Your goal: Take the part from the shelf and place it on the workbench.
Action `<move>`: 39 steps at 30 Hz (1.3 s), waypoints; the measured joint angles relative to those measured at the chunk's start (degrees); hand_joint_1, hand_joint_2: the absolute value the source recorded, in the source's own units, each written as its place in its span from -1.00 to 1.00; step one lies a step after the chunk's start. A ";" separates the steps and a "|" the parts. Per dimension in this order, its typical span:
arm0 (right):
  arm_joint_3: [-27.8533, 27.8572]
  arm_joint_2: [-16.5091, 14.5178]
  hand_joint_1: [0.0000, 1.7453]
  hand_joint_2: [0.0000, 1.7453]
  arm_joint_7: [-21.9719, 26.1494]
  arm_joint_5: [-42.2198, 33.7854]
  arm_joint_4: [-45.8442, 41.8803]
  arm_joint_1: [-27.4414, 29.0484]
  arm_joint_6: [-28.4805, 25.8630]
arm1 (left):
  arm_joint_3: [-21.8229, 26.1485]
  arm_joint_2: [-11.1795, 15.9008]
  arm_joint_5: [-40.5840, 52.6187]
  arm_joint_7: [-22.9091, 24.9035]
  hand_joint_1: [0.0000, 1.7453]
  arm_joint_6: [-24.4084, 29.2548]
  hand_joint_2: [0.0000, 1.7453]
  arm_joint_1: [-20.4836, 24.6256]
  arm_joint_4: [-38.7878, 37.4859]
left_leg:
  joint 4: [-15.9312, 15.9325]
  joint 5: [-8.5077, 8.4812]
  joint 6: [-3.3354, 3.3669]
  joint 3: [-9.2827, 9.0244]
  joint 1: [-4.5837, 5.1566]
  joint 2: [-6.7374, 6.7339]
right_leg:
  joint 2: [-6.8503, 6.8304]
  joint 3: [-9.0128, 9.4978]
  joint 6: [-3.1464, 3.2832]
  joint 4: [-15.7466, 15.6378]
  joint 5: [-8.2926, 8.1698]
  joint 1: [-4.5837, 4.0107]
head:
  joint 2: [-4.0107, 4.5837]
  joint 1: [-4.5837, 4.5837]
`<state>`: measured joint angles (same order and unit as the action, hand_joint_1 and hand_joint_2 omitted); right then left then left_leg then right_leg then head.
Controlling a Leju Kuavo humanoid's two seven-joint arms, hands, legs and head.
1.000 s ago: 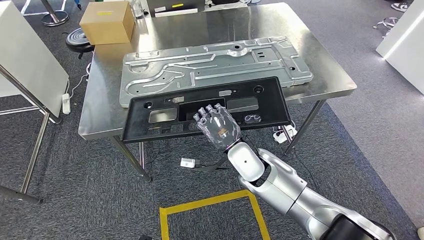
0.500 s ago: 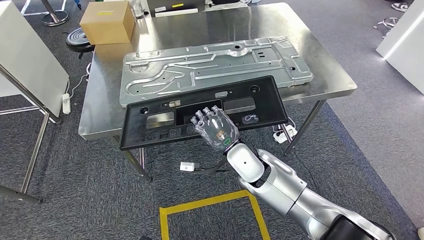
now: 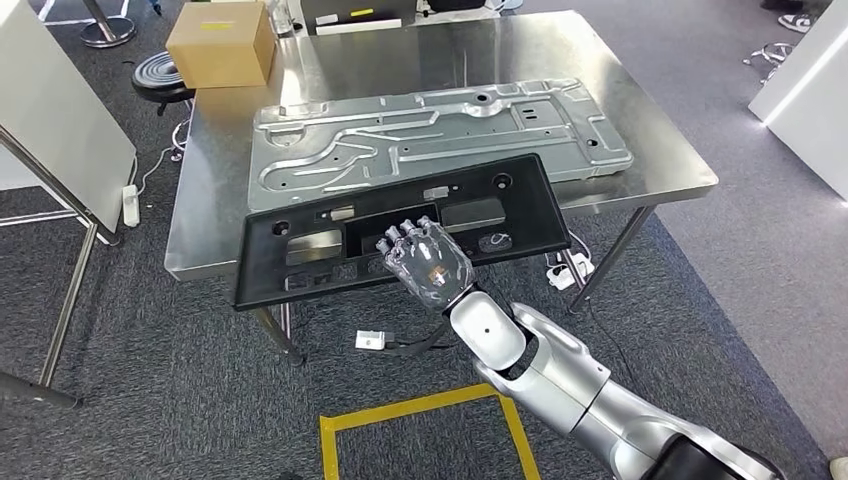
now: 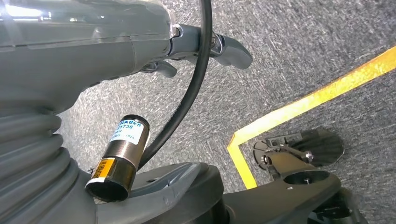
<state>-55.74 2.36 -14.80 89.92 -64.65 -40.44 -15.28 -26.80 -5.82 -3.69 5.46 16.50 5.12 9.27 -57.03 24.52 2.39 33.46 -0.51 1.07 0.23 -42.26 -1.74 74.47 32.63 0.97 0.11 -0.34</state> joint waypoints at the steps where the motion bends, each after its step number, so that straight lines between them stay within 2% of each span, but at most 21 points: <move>1: 0.00 0.02 0.98 1.00 0.04 0.00 0.04 0.17 0.00 | 0.00 0.00 0.01 0.01 -1.00 0.00 1.00 -0.06 0.00 | -0.17 0.17 -0.11 -0.05 -0.03 0.06 | -0.01 -0.08 -0.09 -0.40 -1.07 0.11 | 0.00 0.00; 4: 0.00 0.03 0.98 1.00 0.14 0.00 0.05 0.25 -0.01 | 0.00 -0.01 0.02 0.01 -1.00 0.00 1.00 -0.09 0.00 | -1.20 1.14 -0.82 -0.10 -0.07 0.28 | 0.00 4.40 -0.04 -10.49 -6.46 0.32 | 0.00 0.03; 6: 0.00 -0.03 0.98 1.00 0.21 0.00 0.04 0.23 -0.05 | 0.00 0.00 0.02 0.04 -1.00 0.00 1.00 -0.03 0.00 | -1.74 1.61 -1.48 0.15 0.06 0.34 | 0.12 6.06 0.44 -14.05 -7.20 0.18 | 0.00 0.04; 10: 0.00 -0.17 0.98 1.00 0.51 0.00 0.03 0.25 -0.06 | -0.02 0.01 0.00 0.07 -1.00 0.01 1.00 -0.11 0.00 | -2.68 2.50 -2.77 0.52 -0.11 0.07 | 0.13 6.33 1.97 -14.55 -7.17 0.05 | 0.00 0.03; 12: 0.00 -0.30 0.98 1.00 0.59 0.00 0.03 0.23 -0.04 | -0.02 0.01 -0.01 0.07 -1.00 0.02 1.00 -0.07 0.00 | -7.48 5.08 -3.28 2.71 -0.22 -0.37 | -0.11 6.78 2.61 -14.87 -7.11 0.21 | 0.00 0.01; 14: 0.00 -0.37 0.98 1.00 0.64 0.00 0.07 0.30 -0.03 | -0.02 0.01 -0.03 0.03 -1.00 0.02 1.00 0.01 0.00 | -14.81 7.86 -3.58 6.53 -0.27 -0.59 | -0.34 6.97 2.92 -14.87 -6.89 0.17 | 0.00 0.00; 15: 0.00 -0.40 0.98 1.00 0.68 0.00 0.09 0.36 -0.02 | -0.02 0.01 -0.04 0.02 -1.00 0.02 1.00 0.06 0.00 | -17.11 8.20 -3.66 7.90 -0.29 -0.66 | -0.41 7.07 2.96 -14.85 -6.78 0.15 | 0.00 0.00; 16: 0.00 -0.42 0.98 1.00 0.72 0.00 0.11 0.41 -0.02 | -0.02 0.01 -0.03 0.03 -1.00 0.02 1.00 0.12 0.00 | -17.36 7.46 -3.66 8.30 -0.29 -0.71 | -0.45 7.20 2.95 -14.81 -6.64 0.16 | 0.00 0.00; 18: 0.00 -0.49 0.98 1.00 0.76 0.00 0.11 0.48 -0.03 | -0.02 0.01 -0.02 0.11 -1.00 0.02 1.00 0.13 -0.01 | -11.49 3.27 -3.45 5.80 -0.30 -0.79 | -0.38 7.72 2.74 -14.74 -6.27 0.20 | 0.00 0.01; 20: 0.00 -0.56 0.98 1.00 0.75 0.00 0.11 0.44 -0.03 | -0.02 0.02 -0.01 0.21 -1.00 0.02 1.00 0.05 -0.03 | -4.47 0.51 -3.06 2.48 -0.10 -0.88 | -0.25 8.07 2.30 -14.70 -5.95 0.05 | 0.00 0.01; 21: 0.00 -0.58 0.98 1.00 0.75 0.00 0.12 0.41 -0.03 | -0.02 0.03 -0.01 0.24 -1.00 0.02 1.00 0.02 -0.04 | -2.66 0.23 -2.83 1.67 0.03 -0.89 | -0.23 8.07 2.03 -14.73 -5.89 -0.04 | 0.00 0.02; 25: 0.00 -0.59 0.98 1.00 0.75 0.00 0.12 0.38 -0.07 | -0.03 0.07 0.02 0.26 -1.00 0.04 1.00 -0.16 -0.04 | -1.33 0.39 -1.54 1.15 -0.04 -0.68 | -0.37 7.90 0.87 -14.52 -5.36 -0.15 | 0.00 0.03; 27: 0.00 -0.58 0.98 1.00 0.73 0.00 0.11 0.21 -0.08 | -0.05 0.09 0.02 0.24 -1.00 0.07 1.00 -0.11 -0.04 | -0.84 0.24 -0.75 0.81 -0.26 -0.68 | -0.32 5.90 0.59 -10.31 -2.97 -0.15 | 0.00 0.05; 29: 0.00 -0.57 0.98 1.00 0.69 0.00 0.20 0.18 -0.08 | -0.08 0.10 0.02 0.21 -1.00 0.07 1.00 -0.05 -0.04 | -0.90 0.38 -0.30 0.77 -0.08 -0.67 | -0.25 1.92 0.52 -2.79 0.07 -0.17 | 0.00 0.05; 30: 0.00 -0.57 0.98 1.00 0.68 0.00 0.28 0.26 -0.07 | -0.10 0.11 0.01 0.21 -1.00 0.07 1.00 -0.07 -0.04 | -0.98 0.49 -0.22 0.75 0.01 -0.64 | -0.24 0.25 0.51 0.00 0.66 -0.18 | 0.00 0.05; 31: 0.00 -0.56 0.98 1.00 0.68 0.00 0.36 0.34 -0.07 | -0.11 0.12 0.01 0.21 -1.00 0.07 1.00 -0.10 -0.04 | -1.09 0.63 -0.18 0.70 0.11 -0.59 | -0.24 -0.60 0.58 0.94 0.18 -0.19 | 0.00 0.04; 32: 0.00 -0.56 0.98 1.00 0.68 0.00 0.42 0.39 -0.07 | -0.11 0.13 0.01 0.21 -1.00 0.07 1.00 -0.13 -0.04 | -1.21 0.81 -0.18 0.58 0.20 -0.51 | -0.24 -0.27 0.77 -0.42 -1.43 -0.22 | 0.00 0.05; 34: 0.00 -0.56 0.98 1.00 0.68 0.00 0.45 0.39 -0.07 | -0.11 0.10 0.02 0.20 -1.00 0.06 1.00 -0.13 -0.04 | -1.40 1.25 -0.29 0.17 0.36 -0.33 | -0.20 2.79 1.50 -7.65 -5.78 -0.45 | 0.00 0.05; 35: 0.00 -0.57 0.98 1.00 0.68 0.00 0.45 0.34 -0.07 | -0.11 0.07 0.02 0.19 -1.00 0.05 1.00 -0.09 -0.04 | -1.50 1.46 -0.45 0.03 0.49 -0.26 | -0.20 4.44 1.88 -11.15 -7.16 -0.64 | 0.00 0.05; 37: 0.00 -0.59 0.98 1.00 0.68 0.00 0.46 0.25 -0.07 | -0.13 0.02 0.00 0.18 -1.00 0.04 1.00 -0.06 -0.04 | -1.50 1.65 -0.90 0.00 0.56 -0.25 | -0.21 6.00 2.36 -14.45 -7.70 -1.03 | 0.00 0.06; 39: 0.00 -0.60 0.98 1.00 0.68 0.00 0.48 0.22 -0.07 | -0.15 0.02 -0.01 0.18 -1.00 0.02 1.00 -0.05 -0.04 | -1.30 1.72 -1.47 -0.09 0.60 -0.30 | -0.21 6.27 2.55 -15.00 -7.63 -1.00 | 0.00 0.07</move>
<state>-55.74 1.75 -14.12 89.92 -64.17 -40.22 -15.35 -26.94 -5.80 -3.70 5.64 16.52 5.06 9.22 -58.33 26.24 0.92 33.38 0.09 0.77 0.02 -35.99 0.80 59.47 25.00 -0.03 0.11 -0.27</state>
